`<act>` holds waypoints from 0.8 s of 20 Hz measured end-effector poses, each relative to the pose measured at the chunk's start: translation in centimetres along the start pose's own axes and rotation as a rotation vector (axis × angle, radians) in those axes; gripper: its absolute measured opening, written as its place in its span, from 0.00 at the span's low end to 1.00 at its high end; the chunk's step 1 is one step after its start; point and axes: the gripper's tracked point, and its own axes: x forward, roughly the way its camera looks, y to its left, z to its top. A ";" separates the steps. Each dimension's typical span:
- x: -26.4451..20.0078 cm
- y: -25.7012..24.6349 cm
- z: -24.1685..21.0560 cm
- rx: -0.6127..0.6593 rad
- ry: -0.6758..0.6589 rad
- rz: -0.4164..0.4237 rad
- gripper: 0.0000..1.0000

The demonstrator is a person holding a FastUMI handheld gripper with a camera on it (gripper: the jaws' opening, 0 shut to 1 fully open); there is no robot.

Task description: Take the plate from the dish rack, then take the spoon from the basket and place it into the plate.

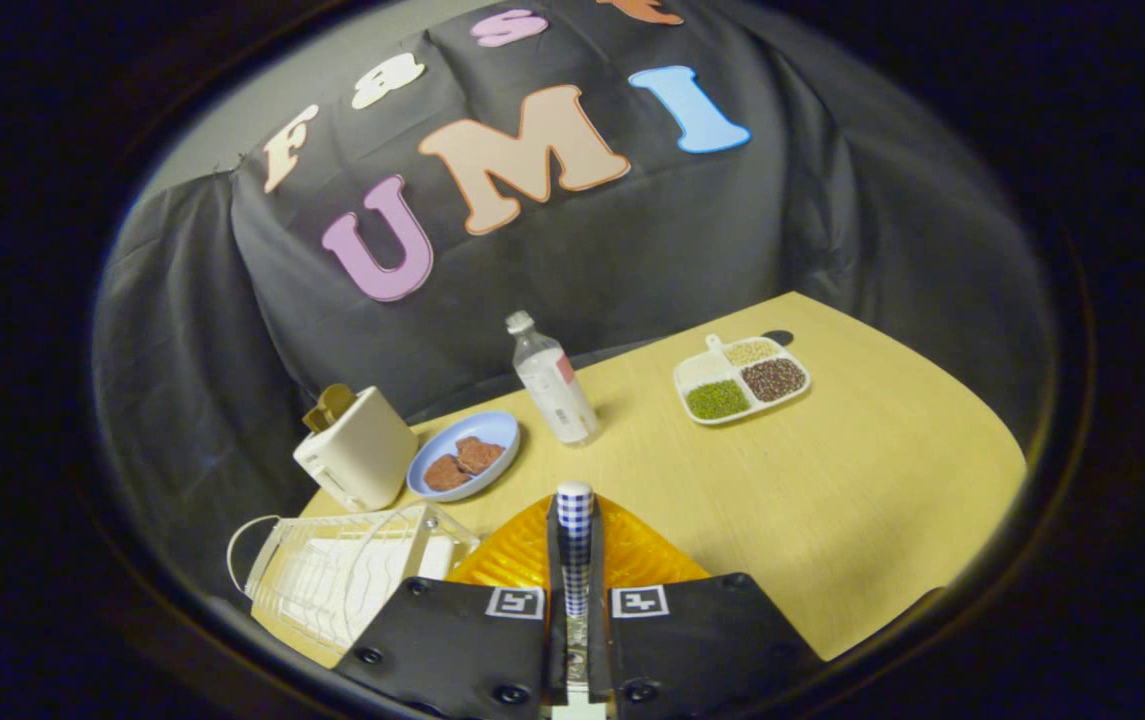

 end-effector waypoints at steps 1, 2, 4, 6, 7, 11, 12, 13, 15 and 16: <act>-0.7 0.4 1.0 -0.012 -0.031 0.011 0.11; -1.6 0.9 2.1 -0.016 -0.064 0.025 0.10; -3.8 1.7 4.4 0.002 -0.128 0.048 0.10; -6.4 2.6 6.7 0.033 -0.200 0.088 0.10; -7.8 3.2 7.5 0.052 -0.230 0.117 0.10; -12.6 3.9 7.3 0.086 -0.266 0.193 0.10; -13.6 3.9 6.4 0.090 -0.260 0.207 0.10; -14.2 3.8 5.4 0.096 -0.249 0.216 0.10; -15.1 3.0 2.6 0.117 -0.207 0.216 0.11; -15.3 2.4 1.0 0.130 -0.178 0.210 0.10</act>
